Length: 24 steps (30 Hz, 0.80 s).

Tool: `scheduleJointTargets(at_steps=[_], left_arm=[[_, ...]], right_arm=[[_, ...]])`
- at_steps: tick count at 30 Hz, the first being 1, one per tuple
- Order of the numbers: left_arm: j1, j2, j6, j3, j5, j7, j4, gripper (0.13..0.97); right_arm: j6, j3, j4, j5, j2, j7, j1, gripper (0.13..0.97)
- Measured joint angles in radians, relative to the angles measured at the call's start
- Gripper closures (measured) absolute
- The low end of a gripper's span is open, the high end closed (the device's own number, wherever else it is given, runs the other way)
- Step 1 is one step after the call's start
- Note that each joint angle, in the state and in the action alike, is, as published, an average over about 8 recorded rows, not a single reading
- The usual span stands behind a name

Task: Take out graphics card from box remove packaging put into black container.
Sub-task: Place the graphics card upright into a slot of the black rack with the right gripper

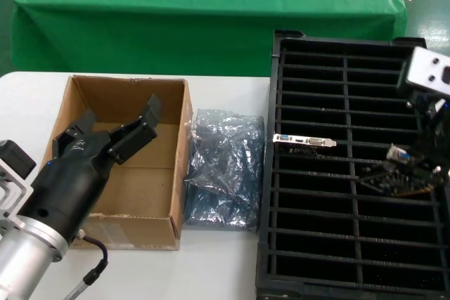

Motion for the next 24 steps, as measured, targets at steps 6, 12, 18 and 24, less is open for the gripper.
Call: scheduleJointTargets(at_steps=[6,12,18,24], left_arm=[[0.002,0.010,0.020,-0.019,0.002,0.001,0.013,0.132],[-0.001,0.020,0.035,-0.032,0.005,0.001,0.028,0.132],[-0.003,0.027,0.045,-0.038,0.010,0.002,0.036,0.132],[-0.010,0.029,0.051,-0.042,0.012,-0.002,0.047,0.132]], right_arm=[[-0.003,0.000,-0.056,-0.035,-0.056,-0.056,0.011,0.900],[-0.003,0.000,-0.127,-0.066,-0.123,-0.139,0.016,0.900],[-0.003,0.000,-0.222,-0.091,-0.202,-0.226,0.018,0.900],[-0.003,0.000,-0.310,-0.102,-0.270,-0.303,0.010,0.900]])
